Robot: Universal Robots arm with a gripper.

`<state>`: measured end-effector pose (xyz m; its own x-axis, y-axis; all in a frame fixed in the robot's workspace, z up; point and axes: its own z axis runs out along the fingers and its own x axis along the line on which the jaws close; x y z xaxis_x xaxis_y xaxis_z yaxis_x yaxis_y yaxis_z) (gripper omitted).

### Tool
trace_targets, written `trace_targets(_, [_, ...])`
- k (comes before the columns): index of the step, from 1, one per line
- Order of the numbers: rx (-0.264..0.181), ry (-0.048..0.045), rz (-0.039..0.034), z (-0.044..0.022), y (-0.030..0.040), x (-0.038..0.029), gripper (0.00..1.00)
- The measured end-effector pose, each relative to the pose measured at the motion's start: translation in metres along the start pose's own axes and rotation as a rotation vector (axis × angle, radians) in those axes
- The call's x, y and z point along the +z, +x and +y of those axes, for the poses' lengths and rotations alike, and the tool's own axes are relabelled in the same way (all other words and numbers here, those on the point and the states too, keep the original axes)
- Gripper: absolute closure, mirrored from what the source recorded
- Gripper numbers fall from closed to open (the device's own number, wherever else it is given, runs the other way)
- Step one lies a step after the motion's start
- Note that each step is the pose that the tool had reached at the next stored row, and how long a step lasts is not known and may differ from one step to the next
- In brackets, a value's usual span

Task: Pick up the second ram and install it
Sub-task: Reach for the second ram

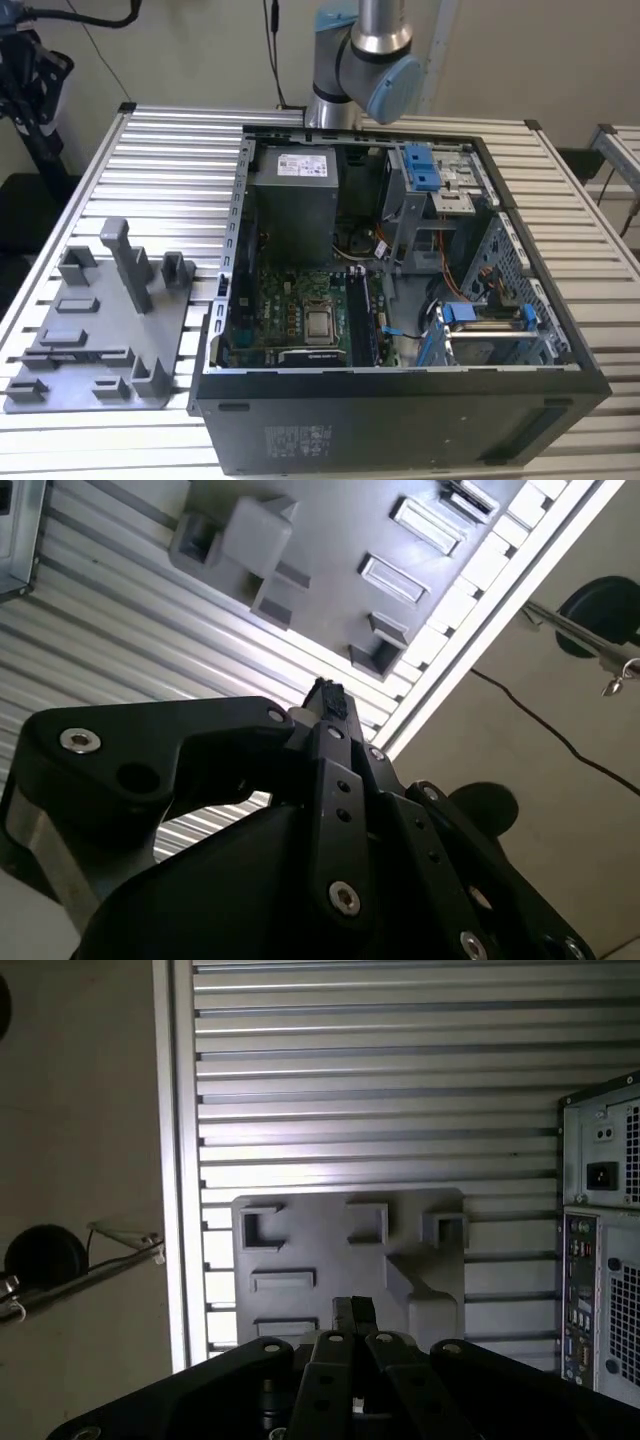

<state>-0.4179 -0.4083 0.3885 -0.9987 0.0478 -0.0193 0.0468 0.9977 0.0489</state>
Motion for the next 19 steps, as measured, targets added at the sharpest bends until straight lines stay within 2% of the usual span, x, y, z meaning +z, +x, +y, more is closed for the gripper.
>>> trace_targets(5, [0.000,0.0000,0.0000,-0.0081,-0.0004,-0.0004,0.89])
trace_targets(19, [0.000,0.0000,0.0000,-0.0364,-0.0013,-0.0016,0.89])
